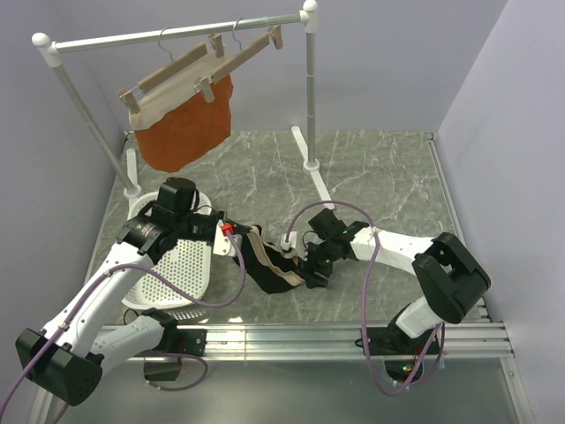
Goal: Clip the underwear to the hanger
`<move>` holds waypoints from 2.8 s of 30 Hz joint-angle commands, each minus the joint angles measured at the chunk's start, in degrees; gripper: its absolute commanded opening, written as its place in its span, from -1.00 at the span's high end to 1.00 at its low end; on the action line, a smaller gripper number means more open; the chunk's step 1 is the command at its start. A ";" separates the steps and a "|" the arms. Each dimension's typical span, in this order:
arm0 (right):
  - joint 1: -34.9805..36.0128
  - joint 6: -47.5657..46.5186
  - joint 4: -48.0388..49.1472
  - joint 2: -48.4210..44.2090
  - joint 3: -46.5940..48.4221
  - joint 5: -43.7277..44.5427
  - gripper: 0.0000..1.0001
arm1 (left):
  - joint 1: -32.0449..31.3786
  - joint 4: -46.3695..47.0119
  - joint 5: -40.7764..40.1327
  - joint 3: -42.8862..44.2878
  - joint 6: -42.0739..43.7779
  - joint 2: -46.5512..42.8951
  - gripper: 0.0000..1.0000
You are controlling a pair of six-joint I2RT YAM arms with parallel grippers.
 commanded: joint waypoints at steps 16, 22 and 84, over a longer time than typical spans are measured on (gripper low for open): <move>1.91 -0.24 0.59 0.71 4.50 2.93 -0.42 | 1.59 2.85 4.27 -1.08 -0.75 -0.35 0.99; 2.53 -0.95 -1.26 2.38 6.70 3.11 -0.41 | 3.26 3.02 4.54 -1.52 -2.15 -0.08 1.00; -3.54 -5.52 -58.39 -31.18 25.96 28.50 1.00 | 7.66 -6.28 13.86 1.56 -45.38 -11.77 0.99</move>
